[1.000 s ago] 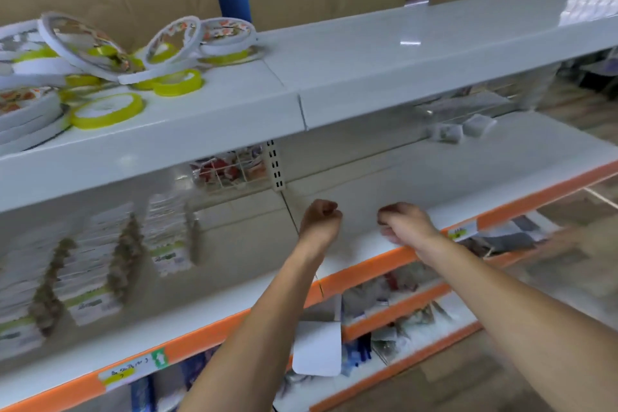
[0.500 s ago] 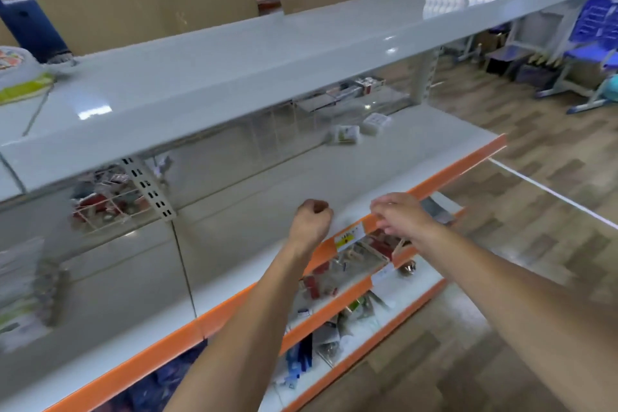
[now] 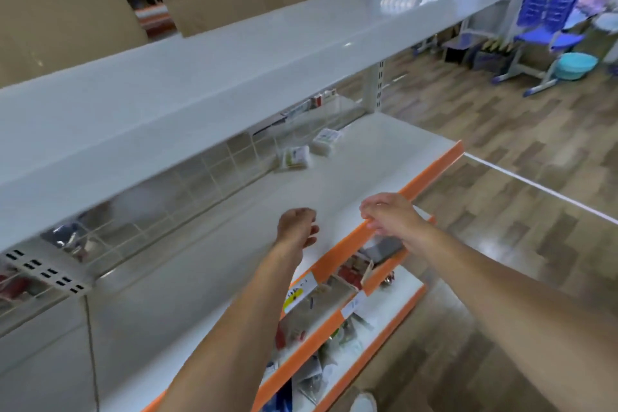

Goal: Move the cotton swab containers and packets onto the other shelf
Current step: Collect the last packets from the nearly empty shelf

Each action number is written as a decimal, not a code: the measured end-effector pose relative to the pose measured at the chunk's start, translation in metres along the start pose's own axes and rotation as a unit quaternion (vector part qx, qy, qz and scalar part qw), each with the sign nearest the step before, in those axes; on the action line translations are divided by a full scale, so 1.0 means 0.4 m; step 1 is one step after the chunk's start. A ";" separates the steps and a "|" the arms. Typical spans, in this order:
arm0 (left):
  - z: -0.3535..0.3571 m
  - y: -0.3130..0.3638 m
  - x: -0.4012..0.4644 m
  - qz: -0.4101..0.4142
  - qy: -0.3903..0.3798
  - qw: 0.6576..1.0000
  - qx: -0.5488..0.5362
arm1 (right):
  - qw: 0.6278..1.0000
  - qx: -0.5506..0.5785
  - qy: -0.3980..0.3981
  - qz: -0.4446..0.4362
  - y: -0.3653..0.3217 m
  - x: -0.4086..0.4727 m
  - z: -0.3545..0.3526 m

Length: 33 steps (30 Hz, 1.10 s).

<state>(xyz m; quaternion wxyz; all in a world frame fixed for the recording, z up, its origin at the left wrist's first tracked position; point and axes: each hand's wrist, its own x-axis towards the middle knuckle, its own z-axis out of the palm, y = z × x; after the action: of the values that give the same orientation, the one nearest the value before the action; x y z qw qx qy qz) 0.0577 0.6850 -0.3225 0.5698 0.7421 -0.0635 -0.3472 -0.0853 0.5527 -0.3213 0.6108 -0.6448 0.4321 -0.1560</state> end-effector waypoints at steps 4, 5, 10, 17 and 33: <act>0.064 0.043 0.080 -0.010 -0.003 1.000 0.003 | 1.000 0.006 0.016 -0.002 -0.030 0.099 -0.037; 0.078 0.056 0.097 -0.011 -0.001 1.000 0.001 | 1.000 0.006 0.020 -0.004 -0.032 0.121 -0.045; 0.131 0.109 0.182 -0.022 0.024 0.999 -0.027 | 0.999 -0.042 0.000 -0.023 -0.021 0.210 -0.090; 0.208 0.152 0.270 -0.022 0.089 0.993 -0.067 | 0.995 -0.076 -0.031 -0.060 -0.073 0.387 -0.153; 0.290 0.153 0.326 -0.036 0.293 0.945 -0.143 | 0.942 -0.225 -0.178 -0.177 -0.145 0.564 -0.150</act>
<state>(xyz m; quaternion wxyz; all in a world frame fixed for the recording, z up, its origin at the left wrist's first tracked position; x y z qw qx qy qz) 0.1060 0.5072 -0.3387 0.6510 0.7232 0.1830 -0.1403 0.0226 0.3378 -0.3292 0.4793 -0.8487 0.2194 -0.0430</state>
